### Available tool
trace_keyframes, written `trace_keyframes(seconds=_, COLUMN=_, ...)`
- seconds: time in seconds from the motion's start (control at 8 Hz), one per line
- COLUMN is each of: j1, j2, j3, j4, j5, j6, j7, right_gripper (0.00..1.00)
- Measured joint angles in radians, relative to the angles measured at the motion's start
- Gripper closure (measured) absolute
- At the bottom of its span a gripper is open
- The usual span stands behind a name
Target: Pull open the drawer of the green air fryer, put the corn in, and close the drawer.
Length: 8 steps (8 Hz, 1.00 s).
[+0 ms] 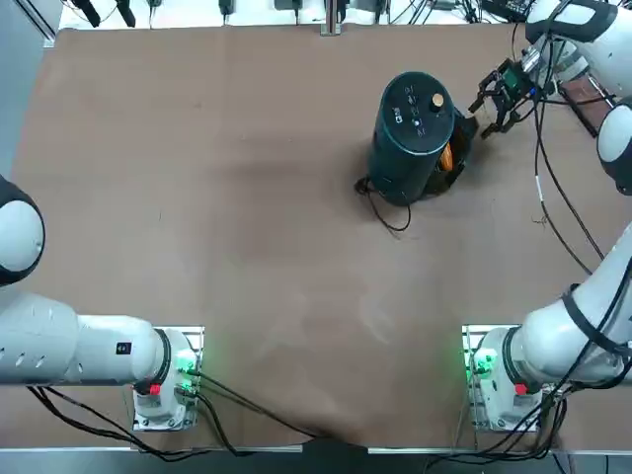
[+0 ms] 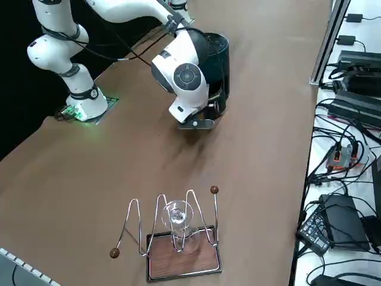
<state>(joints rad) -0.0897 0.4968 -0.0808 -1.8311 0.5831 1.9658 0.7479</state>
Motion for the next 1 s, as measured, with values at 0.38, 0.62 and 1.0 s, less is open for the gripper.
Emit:
trace_keyframes(seconds=0.38, j1=0.003, j2=0.020, j3=0.002, j4=0.000, j5=0.022, j6=0.000, j7=0.021, right_gripper=0.04)
trace_keyframes(seconds=0.62, j1=0.003, j2=0.025, j3=0.002, j4=0.000, j5=0.022, j6=0.000, j7=0.025, right_gripper=0.07)
trace_keyframes(seconds=1.0, j1=0.003, j2=0.025, j3=0.002, j4=0.001, j5=0.023, j6=-0.002, j7=0.027, right_gripper=0.55)
